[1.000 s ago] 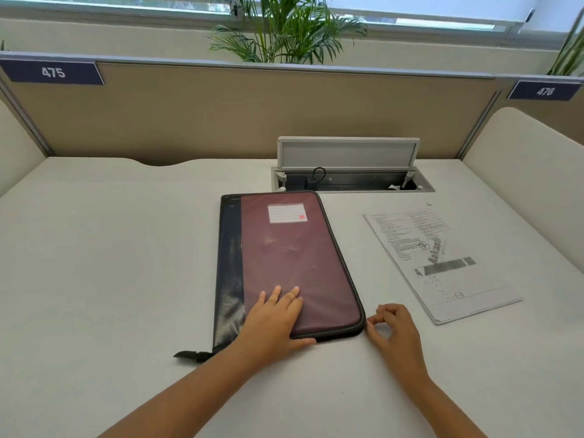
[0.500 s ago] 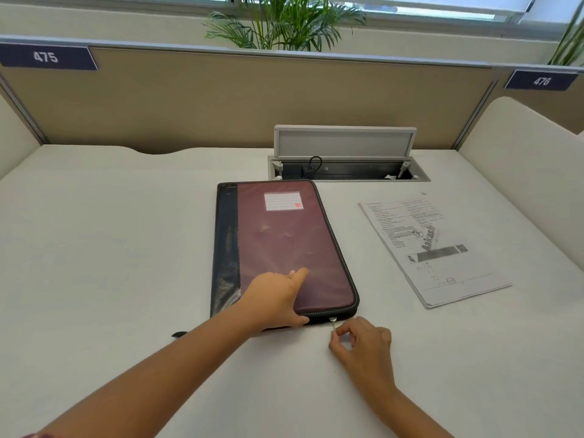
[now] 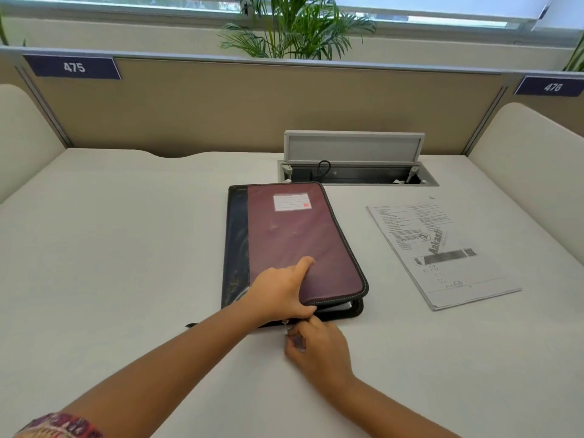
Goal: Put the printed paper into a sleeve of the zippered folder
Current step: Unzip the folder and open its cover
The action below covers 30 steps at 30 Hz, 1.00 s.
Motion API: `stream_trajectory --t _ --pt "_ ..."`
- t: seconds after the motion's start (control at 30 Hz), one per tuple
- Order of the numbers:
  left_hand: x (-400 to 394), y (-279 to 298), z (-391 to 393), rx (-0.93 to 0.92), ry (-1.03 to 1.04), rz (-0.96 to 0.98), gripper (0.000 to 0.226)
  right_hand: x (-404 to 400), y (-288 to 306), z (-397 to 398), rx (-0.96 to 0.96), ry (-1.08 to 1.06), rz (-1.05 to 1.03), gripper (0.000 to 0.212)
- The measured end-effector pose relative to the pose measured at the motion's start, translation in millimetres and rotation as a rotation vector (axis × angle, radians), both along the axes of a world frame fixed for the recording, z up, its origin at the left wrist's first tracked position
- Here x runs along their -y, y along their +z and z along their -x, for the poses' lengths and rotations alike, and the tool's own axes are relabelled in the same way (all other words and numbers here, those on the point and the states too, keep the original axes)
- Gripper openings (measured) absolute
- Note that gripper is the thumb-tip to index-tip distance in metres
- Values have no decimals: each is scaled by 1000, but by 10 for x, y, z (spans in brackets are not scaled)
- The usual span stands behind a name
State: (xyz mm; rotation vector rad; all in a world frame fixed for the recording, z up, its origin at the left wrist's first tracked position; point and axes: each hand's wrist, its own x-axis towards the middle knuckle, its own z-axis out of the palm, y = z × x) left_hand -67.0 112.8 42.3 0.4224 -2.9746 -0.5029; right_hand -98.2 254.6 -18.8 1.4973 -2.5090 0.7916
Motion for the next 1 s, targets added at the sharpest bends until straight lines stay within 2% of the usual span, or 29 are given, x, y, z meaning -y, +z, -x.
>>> stream_trajectory --t 0.23,0.43,0.67,0.73,0.83,1.0 --pt "-75 55 16 -181 123 -129 56 212 -16 -219 -56 139 42 19" --pt "-82 165 -74 -379 199 -289 54 374 -19 -398 -155 325 17 18" --pt "-80 188 -271 -598 311 -511 47 533 26 -522 -263 386 -60 34" --pt "-105 167 -337 -710 361 -580 47 543 58 -481 -220 373 -62 35" --pt "-119 180 -425 -879 423 -684 46 495 64 -350 14 453 21 15" --pt "-67 198 -581 -1078 448 -765 31 410 143 -84 77 320 91 28"
